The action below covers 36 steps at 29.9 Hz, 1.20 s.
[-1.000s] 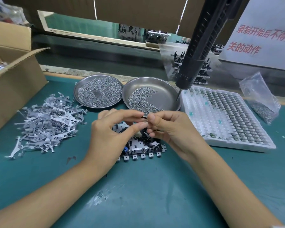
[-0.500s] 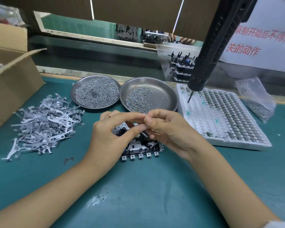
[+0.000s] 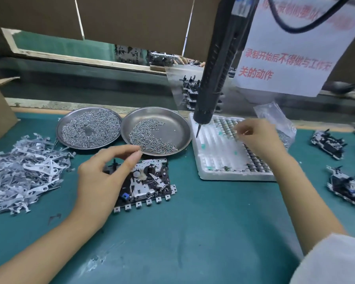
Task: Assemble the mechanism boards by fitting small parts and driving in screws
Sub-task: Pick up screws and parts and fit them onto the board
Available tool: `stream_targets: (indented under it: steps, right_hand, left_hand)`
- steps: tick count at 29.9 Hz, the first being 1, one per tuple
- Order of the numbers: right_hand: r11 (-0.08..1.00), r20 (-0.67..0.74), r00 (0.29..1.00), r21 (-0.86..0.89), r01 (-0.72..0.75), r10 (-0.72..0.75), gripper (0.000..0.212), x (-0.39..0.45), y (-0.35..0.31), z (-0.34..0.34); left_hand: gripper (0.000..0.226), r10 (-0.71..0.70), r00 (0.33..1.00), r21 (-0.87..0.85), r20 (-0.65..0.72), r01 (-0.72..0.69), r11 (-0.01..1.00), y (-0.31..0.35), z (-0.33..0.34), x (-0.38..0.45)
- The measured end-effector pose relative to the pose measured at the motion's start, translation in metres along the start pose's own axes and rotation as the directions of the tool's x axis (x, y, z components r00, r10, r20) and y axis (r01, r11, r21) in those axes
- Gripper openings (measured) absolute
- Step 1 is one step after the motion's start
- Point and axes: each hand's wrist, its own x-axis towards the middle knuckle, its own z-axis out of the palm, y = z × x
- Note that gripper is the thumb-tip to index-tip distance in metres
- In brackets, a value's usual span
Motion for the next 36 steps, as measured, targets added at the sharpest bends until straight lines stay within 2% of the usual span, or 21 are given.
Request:
stream_targets:
  steps: [4, 6, 9, 13, 16, 18, 21, 22, 24, 26, 32, 36]
  right_hand:
    - [0.961, 0.101, 0.99, -0.248, 0.122, -0.1, 0.036, 0.013, 0.011, 0.004]
    - [0.913, 0.109, 0.983, -0.365, 0.18, -0.15, 0.041, 0.018, 0.01, 0.004]
    - [0.819, 0.175, 0.961, -0.505, 0.273, -0.213, 0.047, 0.024, 0.006, 0.004]
    - [0.755, 0.233, 0.945, -0.57, 0.323, -0.229, 0.043, 0.026, 0.005, 0.004]
    - [0.783, 0.197, 0.953, -0.545, 0.3, -0.229, 0.032, 0.022, 0.001, -0.002]
    - [0.859, 0.166, 0.959, -0.429, 0.28, -0.229, 0.027, 0.014, -0.005, -0.009]
    - [0.981, 0.239, 0.953, 0.0, 0.194, -0.189, 0.018, -0.015, -0.026, -0.015]
    - [0.973, 0.295, 0.936, 0.182, 0.144, -0.194, 0.019, -0.028, -0.036, -0.012]
    - [0.882, 0.354, 0.902, 0.469, 0.058, -0.247, 0.018, -0.05, -0.055, 0.003]
    - [0.771, 0.348, 0.892, 0.637, 0.0, -0.288, 0.015, -0.067, -0.071, 0.024]
    - [0.561, 0.302, 0.911, 0.822, -0.099, -0.281, 0.021, -0.087, -0.088, 0.064]
    - [0.538, 0.286, 0.931, 0.834, -0.124, -0.229, 0.024, -0.089, -0.087, 0.069]
  left_hand:
    - [0.012, -0.008, 1.0, 0.002, -0.005, 0.008, 1.0, 0.001, 0.0, 0.0]
    - [0.019, 0.0, 1.0, 0.011, -0.005, 0.0, 1.0, 0.002, 0.0, 0.0]
    - [0.016, 0.001, 1.0, 0.004, 0.005, -0.001, 1.0, 0.004, 0.0, -0.001]
    - [0.014, -0.019, 1.0, 0.002, 0.014, 0.019, 1.0, 0.006, -0.001, -0.002]
    - [0.016, -0.02, 1.0, 0.01, 0.022, 0.02, 1.0, 0.008, -0.001, -0.002]
    - [0.016, -0.019, 0.999, 0.013, 0.034, 0.018, 1.0, 0.009, 0.0, -0.003]
    - [0.019, -0.013, 0.999, 0.029, 0.053, 0.012, 1.0, 0.01, 0.001, -0.003]
    - [0.019, -0.009, 0.998, 0.029, 0.06, 0.007, 1.0, 0.011, 0.002, -0.003]
    - [0.017, 0.002, 0.998, 0.034, 0.07, -0.004, 0.999, 0.013, 0.003, -0.003]
    - [0.016, 0.021, 0.997, 0.044, 0.08, -0.025, 0.999, 0.014, 0.003, -0.003]
    - [0.018, 0.048, 0.991, 0.062, 0.128, -0.056, 0.997, 0.013, 0.002, -0.004]
    - [0.018, 0.045, 0.989, 0.071, 0.14, -0.056, 0.996, 0.012, 0.002, -0.005]
